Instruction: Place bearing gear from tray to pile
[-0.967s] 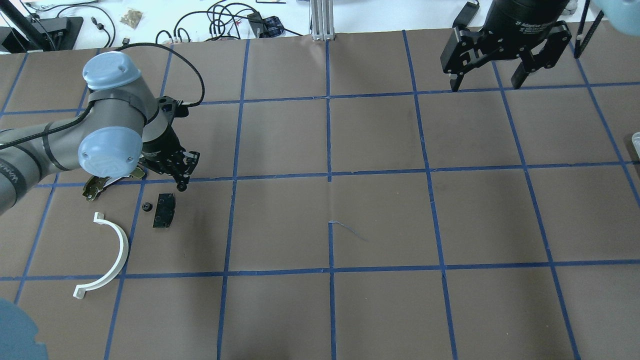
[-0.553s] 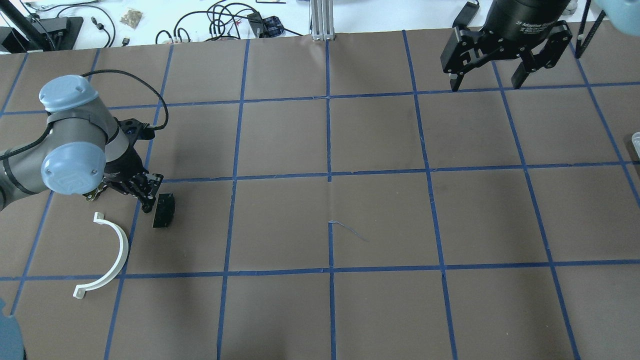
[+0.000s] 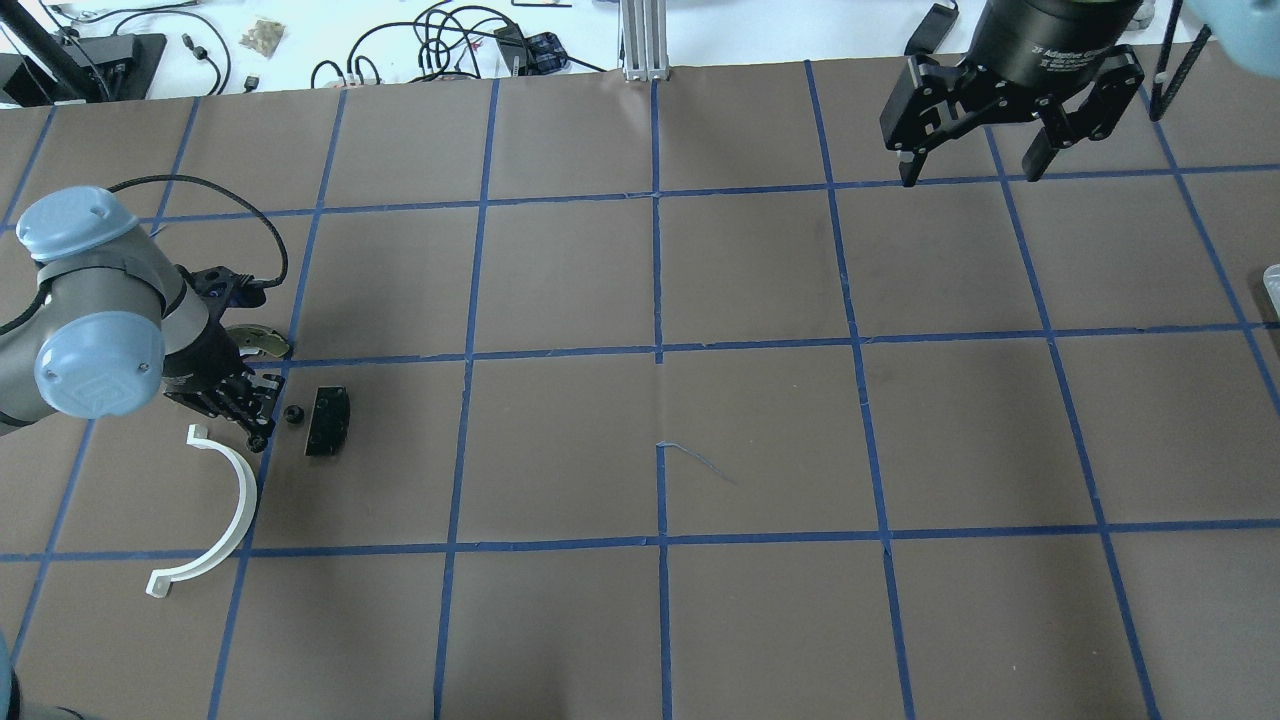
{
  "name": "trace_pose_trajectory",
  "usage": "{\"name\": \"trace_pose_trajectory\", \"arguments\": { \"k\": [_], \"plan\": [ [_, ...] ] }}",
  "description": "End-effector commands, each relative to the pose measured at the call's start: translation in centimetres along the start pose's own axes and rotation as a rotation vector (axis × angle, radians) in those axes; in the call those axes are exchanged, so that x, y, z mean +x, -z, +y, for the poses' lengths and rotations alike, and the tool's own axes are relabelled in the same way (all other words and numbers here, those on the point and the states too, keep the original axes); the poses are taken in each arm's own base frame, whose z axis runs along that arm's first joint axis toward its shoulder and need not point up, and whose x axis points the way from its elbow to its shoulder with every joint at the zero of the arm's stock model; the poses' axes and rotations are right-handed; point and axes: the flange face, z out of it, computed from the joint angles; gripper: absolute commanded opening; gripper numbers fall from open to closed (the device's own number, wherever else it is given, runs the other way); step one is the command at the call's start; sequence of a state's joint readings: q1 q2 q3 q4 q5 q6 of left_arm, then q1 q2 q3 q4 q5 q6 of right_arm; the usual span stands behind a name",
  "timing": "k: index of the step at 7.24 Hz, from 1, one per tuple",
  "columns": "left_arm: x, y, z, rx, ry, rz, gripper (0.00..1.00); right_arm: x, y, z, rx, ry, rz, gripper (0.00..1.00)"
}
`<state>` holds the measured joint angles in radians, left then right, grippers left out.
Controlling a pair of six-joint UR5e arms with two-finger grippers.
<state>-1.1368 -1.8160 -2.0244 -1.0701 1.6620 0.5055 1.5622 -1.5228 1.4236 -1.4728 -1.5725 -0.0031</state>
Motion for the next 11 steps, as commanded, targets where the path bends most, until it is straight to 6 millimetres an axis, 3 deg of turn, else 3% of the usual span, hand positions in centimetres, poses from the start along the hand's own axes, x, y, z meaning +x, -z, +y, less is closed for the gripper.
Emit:
{"name": "trace_pose_trajectory", "arguments": {
  "k": [1,2,3,4,5,7,8,9,11],
  "plan": [
    [0.4,-0.2,-0.1,0.001,0.002,0.006,0.17,-0.1,0.1,0.1,0.003,0.001,0.000,1.00],
    [0.6,-0.4,0.1,-0.001,0.004,0.012,0.17,-0.1,0.1,0.1,0.005,0.001,0.000,1.00],
    [0.7,-0.5,0.2,-0.001,0.008,0.019,0.29,-0.1,0.1,0.1,0.003,0.001,0.000,1.00],
    [0.7,-0.5,0.2,0.001,0.008,0.020,0.65,-0.1,0.0,0.1,0.002,0.001,0.000,1.00],
    [0.7,-0.4,0.2,0.002,0.008,0.019,0.93,-0.1,0.1,0.1,0.003,0.001,0.000,1.00],
    [0.7,0.5,0.0,0.015,0.006,0.013,0.97,-0.1,0.1,0.2,0.000,-0.001,0.000,1.00],
    [1.5,2.7,-0.4,0.065,0.009,0.021,0.97,0.0,0.2,0.4,0.000,0.001,0.004,1.00],
    [4.2,6.6,-1.2,0.088,0.006,0.011,0.97,0.0,0.3,0.5,0.002,0.001,0.001,1.00],
    [12.8,16.0,-2.0,0.084,0.077,-0.010,0.97,0.0,0.2,0.5,0.000,-0.001,0.001,1.00]
  ]
}}
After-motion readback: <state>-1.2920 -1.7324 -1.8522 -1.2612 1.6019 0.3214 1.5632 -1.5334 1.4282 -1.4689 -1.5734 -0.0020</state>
